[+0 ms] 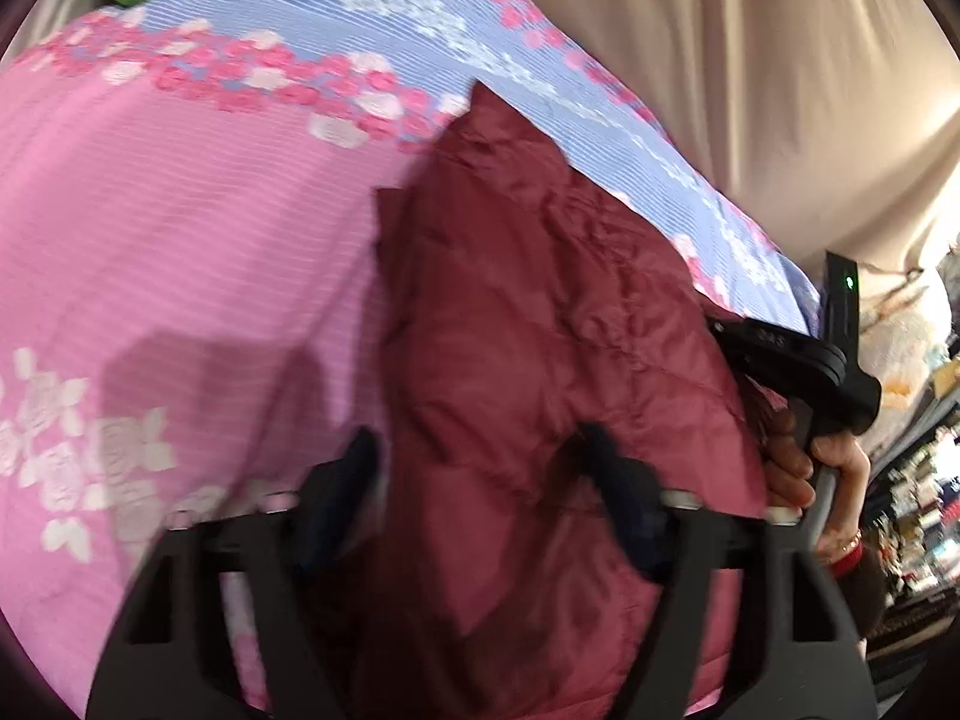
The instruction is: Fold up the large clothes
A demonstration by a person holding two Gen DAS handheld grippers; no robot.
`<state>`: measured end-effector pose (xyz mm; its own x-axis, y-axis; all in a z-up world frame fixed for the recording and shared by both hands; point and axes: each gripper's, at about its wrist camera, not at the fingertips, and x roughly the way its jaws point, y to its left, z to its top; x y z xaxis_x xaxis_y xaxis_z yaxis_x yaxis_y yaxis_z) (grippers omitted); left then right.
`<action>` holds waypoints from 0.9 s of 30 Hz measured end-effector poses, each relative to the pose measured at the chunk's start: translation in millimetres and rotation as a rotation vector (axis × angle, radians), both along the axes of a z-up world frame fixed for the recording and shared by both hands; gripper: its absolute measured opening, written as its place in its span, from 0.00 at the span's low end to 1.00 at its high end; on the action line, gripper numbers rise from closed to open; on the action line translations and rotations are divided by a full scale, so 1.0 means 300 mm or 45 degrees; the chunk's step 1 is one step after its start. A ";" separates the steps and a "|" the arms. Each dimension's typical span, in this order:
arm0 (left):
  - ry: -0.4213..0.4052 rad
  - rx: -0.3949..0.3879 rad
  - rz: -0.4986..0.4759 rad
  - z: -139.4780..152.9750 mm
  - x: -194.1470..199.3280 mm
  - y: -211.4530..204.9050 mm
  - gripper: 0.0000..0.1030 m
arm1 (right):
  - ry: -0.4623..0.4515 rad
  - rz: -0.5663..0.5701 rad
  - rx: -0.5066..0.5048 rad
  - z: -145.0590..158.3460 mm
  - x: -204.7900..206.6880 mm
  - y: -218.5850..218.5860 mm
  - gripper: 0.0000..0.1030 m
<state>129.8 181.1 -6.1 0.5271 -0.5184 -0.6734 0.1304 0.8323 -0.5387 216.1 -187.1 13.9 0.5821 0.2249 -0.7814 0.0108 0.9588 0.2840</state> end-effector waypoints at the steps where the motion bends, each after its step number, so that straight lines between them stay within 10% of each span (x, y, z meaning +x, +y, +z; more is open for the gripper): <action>1: 0.019 -0.019 -0.015 -0.004 0.007 -0.008 0.47 | -0.001 -0.007 0.003 0.009 -0.011 -0.005 0.15; 7: -0.036 -0.024 -0.033 0.040 -0.024 -0.004 0.16 | -0.138 0.044 0.080 0.124 -0.370 -0.082 0.17; 12: -0.104 -0.020 -0.034 0.104 -0.067 -0.021 0.09 | -0.069 0.068 0.051 0.029 -0.611 -0.072 0.17; 27: -0.462 0.005 -0.212 0.429 -0.357 -0.230 0.07 | -0.022 0.196 0.206 -0.105 -0.539 -0.039 0.11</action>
